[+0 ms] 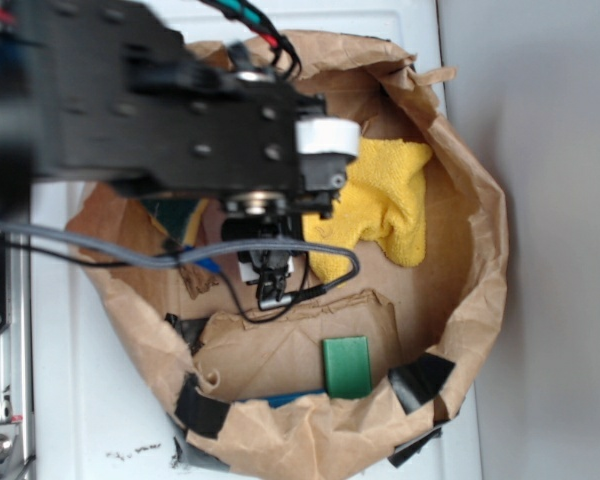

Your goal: Grab the green sponge.

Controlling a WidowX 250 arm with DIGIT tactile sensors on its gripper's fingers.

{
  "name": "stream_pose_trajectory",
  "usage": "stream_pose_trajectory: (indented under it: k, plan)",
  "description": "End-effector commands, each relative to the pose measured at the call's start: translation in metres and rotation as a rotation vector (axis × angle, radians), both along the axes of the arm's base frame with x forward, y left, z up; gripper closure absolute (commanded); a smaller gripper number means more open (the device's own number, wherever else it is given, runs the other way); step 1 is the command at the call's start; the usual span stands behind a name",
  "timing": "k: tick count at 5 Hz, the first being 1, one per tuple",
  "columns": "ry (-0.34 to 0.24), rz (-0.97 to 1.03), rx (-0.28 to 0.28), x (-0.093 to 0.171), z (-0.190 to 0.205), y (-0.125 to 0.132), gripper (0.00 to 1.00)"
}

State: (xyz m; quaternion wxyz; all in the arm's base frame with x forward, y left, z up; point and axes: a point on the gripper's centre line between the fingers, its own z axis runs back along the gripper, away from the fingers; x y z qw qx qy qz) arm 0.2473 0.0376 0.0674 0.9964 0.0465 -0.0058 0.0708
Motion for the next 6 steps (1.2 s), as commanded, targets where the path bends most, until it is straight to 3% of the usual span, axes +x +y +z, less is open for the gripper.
stream_pose_trajectory:
  k: [1, 2, 3, 4, 6]
  plan:
    - [0.170, -0.152, 0.095, 0.001, -0.013, 0.013, 0.00]
    - [0.175, -0.190, 0.114, 0.007, -0.022, 0.009, 0.00]
    - [0.123, -0.140, 0.133, 0.004, -0.027, 0.009, 1.00]
    - [0.099, -0.120, 0.116, 0.000, -0.025, 0.009, 1.00]
    - [0.064, -0.111, 0.028, 0.001, 0.005, 0.029, 1.00]
